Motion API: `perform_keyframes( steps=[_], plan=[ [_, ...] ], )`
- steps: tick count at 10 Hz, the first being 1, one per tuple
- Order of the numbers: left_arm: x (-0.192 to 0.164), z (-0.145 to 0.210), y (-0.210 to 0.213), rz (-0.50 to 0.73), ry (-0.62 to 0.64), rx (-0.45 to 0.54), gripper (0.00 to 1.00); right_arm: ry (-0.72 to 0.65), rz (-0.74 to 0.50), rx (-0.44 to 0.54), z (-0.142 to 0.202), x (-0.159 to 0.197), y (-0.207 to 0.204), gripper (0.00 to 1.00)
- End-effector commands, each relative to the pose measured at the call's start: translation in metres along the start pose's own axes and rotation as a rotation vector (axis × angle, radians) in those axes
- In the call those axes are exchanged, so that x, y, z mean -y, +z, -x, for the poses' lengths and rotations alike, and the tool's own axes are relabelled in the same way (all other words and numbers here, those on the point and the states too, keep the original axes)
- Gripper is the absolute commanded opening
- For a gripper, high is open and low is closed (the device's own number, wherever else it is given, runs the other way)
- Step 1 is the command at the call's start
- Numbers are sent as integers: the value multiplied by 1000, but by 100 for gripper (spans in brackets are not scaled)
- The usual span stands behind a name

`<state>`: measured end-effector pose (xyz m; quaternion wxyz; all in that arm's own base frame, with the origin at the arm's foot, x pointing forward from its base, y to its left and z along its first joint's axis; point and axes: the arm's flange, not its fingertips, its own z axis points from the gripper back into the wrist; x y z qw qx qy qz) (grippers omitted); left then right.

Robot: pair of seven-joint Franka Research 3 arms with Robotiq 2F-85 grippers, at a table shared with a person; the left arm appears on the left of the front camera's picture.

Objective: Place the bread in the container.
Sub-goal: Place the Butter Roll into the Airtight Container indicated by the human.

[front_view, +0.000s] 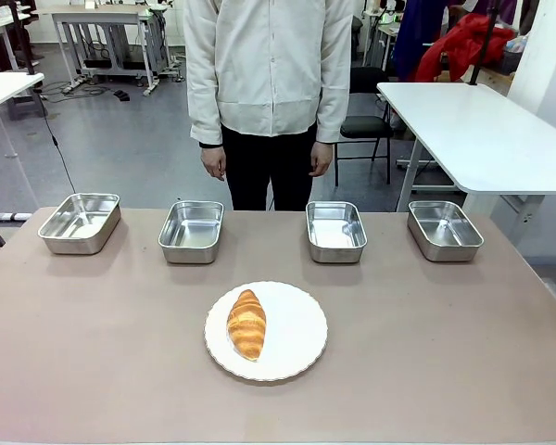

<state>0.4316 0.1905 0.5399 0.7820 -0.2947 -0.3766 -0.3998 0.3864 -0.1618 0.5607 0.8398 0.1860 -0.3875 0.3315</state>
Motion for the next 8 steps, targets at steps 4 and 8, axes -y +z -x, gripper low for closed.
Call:
perform_keyframes(
  steps=[4, 8],
  plan=[
    [2, -1, 1, -1, -12, 8, 100, 19, -5, 24, -2, 2, -1, 100],
    [2, -1, 1, -1, -12, 8, 100, 19, -5, 24, -2, 2, -1, 100]
  ],
)
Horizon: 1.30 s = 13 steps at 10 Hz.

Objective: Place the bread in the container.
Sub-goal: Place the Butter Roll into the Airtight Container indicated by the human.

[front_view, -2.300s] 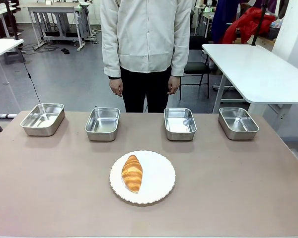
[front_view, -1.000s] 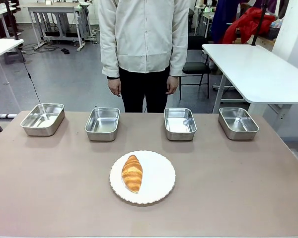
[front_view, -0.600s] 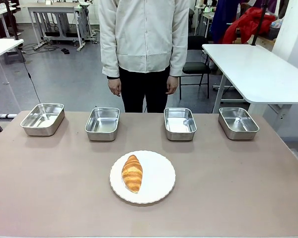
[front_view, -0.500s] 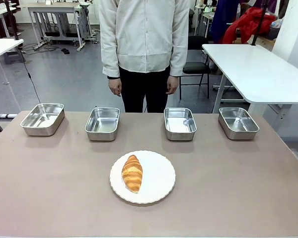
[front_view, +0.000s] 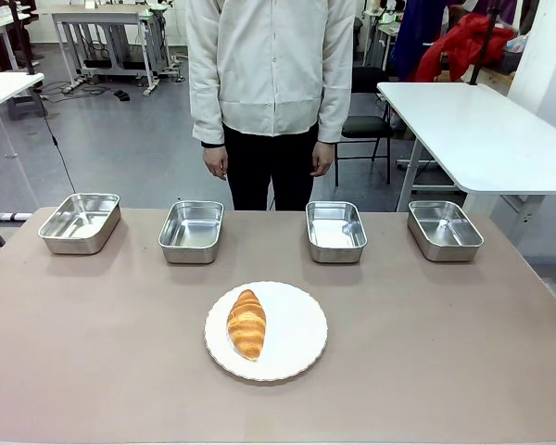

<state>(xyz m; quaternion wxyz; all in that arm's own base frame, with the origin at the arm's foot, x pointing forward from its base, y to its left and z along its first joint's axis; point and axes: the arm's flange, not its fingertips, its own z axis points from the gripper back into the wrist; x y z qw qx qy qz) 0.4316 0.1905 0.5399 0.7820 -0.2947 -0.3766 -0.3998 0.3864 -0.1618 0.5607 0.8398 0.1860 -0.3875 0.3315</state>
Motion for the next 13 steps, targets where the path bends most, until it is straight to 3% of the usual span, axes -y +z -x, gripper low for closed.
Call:
perform_keyframes(
  steps=[1, 13],
  plan=[
    [2, -1, 1, -1, -12, 8, 100, 19, -5, 24, -2, 2, -1, 100],
    [2, -1, 1, -1, -12, 8, 100, 19, -5, 24, -2, 2, -1, 100]
  ],
)
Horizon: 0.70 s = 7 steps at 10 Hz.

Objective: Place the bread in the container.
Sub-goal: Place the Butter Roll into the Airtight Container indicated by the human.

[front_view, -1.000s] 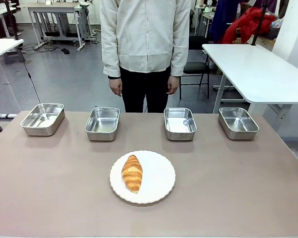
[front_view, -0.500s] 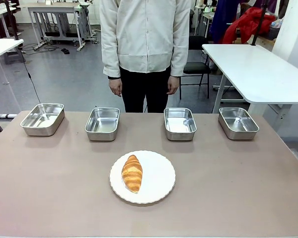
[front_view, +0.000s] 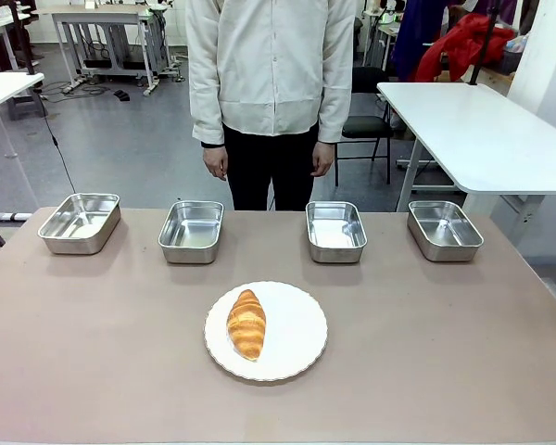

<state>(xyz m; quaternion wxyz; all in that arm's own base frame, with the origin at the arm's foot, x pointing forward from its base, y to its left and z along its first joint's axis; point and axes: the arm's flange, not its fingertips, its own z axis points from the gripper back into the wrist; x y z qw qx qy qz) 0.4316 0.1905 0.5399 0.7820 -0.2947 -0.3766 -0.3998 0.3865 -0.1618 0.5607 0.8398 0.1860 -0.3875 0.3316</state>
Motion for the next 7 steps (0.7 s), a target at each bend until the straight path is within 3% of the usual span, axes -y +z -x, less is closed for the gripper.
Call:
perform_keyframes(
  steps=[1, 7],
  plan=[
    [2, -1, 1, -1, -12, 8, 100, 19, -5, 24, -2, 2, -1, 100],
    [2, -1, 1, -1, -12, 8, 100, 19, -5, 24, -2, 2, -1, 100]
  ],
)
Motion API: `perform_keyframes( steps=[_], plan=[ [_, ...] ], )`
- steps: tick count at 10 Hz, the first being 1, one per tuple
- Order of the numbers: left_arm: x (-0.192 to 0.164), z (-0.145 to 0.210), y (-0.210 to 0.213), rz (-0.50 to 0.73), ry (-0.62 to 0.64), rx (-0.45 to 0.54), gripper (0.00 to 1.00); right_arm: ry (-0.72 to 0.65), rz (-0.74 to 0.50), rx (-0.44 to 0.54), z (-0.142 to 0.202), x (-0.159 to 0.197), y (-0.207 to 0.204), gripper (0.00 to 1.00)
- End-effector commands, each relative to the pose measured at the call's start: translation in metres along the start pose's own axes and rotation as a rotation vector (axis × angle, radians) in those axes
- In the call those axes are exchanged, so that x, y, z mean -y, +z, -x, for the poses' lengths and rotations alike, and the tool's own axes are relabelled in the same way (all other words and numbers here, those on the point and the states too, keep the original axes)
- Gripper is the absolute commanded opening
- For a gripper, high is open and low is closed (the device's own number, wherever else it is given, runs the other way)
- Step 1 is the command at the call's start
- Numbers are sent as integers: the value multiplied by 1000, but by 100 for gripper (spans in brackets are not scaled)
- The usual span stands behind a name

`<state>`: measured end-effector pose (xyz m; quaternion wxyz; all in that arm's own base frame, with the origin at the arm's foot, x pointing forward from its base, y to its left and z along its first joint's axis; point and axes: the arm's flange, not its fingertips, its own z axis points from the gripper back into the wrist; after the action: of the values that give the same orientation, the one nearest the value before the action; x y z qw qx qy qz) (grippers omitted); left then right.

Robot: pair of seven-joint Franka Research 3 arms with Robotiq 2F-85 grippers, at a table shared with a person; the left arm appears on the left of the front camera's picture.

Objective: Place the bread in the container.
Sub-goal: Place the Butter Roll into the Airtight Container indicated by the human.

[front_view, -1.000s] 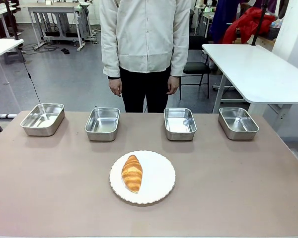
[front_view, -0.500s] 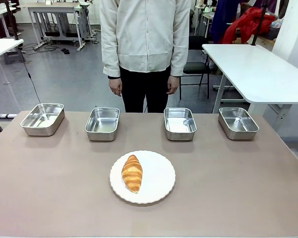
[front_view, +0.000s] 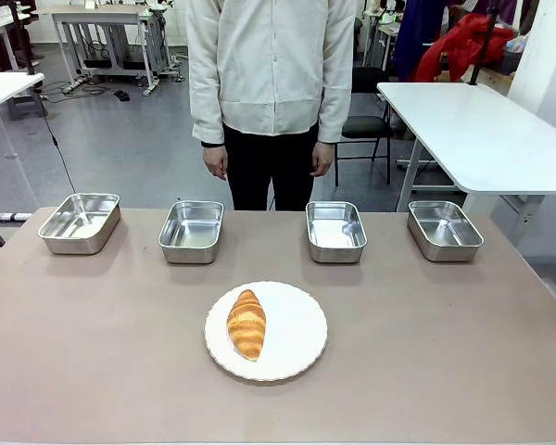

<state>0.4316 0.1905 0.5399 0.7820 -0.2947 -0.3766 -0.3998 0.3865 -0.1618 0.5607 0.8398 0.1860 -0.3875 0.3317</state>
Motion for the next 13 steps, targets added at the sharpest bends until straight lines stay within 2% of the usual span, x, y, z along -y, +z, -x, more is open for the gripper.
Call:
perform_keyframes(
  steps=[1, 13],
  plan=[
    [2, -1, 1, -1, -12, 8, 100, 19, -5, 24, -2, 2, -1, 100],
    [2, -1, 1, -1, -12, 8, 100, 19, -5, 24, -2, 2, -1, 100]
  ],
)
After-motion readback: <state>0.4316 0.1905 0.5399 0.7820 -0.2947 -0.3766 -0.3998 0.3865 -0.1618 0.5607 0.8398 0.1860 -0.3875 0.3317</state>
